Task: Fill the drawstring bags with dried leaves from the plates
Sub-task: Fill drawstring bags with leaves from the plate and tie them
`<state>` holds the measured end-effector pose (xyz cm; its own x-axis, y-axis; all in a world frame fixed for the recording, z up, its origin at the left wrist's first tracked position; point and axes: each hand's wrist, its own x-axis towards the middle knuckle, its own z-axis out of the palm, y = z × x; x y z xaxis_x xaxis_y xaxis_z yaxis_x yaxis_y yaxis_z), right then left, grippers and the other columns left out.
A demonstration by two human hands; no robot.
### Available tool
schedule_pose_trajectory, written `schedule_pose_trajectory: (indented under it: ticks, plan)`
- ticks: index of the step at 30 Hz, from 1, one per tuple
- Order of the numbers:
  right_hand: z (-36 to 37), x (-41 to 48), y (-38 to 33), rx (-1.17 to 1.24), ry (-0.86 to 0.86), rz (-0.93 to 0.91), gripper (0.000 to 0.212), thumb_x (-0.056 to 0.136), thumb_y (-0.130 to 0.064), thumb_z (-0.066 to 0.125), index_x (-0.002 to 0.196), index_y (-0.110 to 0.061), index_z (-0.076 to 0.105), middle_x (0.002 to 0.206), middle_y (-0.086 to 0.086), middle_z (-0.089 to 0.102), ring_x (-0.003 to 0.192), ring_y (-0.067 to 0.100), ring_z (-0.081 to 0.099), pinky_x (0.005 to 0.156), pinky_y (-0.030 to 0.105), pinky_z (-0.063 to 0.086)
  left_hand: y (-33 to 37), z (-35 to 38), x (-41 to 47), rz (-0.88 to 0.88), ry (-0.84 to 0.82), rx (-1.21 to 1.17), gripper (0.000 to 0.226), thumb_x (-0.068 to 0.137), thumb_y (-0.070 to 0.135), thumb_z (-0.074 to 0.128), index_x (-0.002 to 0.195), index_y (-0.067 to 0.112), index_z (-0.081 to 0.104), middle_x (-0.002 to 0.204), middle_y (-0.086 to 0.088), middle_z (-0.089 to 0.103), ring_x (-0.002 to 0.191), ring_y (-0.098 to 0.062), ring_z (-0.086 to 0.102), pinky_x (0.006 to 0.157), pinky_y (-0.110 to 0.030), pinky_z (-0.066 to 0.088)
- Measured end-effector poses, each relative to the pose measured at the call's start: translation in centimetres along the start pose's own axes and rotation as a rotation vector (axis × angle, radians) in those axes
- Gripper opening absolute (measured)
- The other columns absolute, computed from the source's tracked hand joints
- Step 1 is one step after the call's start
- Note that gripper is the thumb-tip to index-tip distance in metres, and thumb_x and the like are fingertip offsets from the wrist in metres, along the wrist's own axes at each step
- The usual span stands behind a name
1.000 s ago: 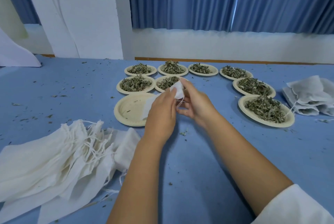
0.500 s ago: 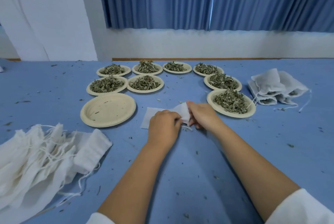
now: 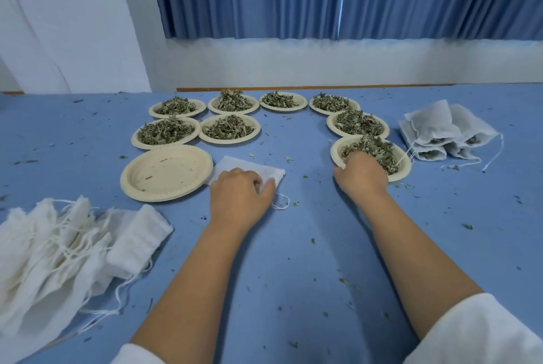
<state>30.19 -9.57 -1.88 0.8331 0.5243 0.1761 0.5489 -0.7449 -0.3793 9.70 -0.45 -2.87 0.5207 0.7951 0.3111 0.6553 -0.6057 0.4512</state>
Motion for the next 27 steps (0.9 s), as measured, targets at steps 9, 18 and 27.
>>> schedule_pose_trajectory:
  ticks: [9,18,27]
  plan:
    - [-0.4,-1.6,-1.5,-0.024,-0.079,-0.124,0.021,0.089,-0.026,0.06,0.101,-0.01,0.067,0.096,0.005,0.068,0.089,0.028,0.062,0.065,0.029,0.044,0.6,0.8,0.1,0.044,-0.051,0.092,0.025,0.093,0.038,0.057,0.094,0.019,0.074,0.096,-0.004,0.065,0.095,-0.024,0.057,0.079,-0.035,0.047]
    - [-0.1,-5.4,-5.0,-0.021,-0.147,-0.395,0.029,0.08,-0.037,0.064,0.082,-0.009,0.071,0.077,0.006,0.07,0.077,0.026,0.066,0.058,0.032,0.05,-1.0,-0.7,0.9,-0.167,0.206,-0.393,0.022,0.094,0.021,0.061,0.084,0.009,0.076,0.091,-0.006,0.071,0.081,-0.021,0.06,0.064,-0.031,0.037]
    - [-0.6,-8.3,-6.7,0.157,-0.288,-0.598,0.039,0.087,-0.042,0.06,0.072,-0.007,0.069,0.064,0.01,0.065,0.061,0.026,0.058,0.054,0.035,0.047,-1.3,-1.9,1.3,-0.186,0.398,-0.568,0.017,0.092,0.024,0.067,0.104,0.014,0.074,0.105,-0.007,0.061,0.07,0.003,0.053,0.067,-0.003,0.035]
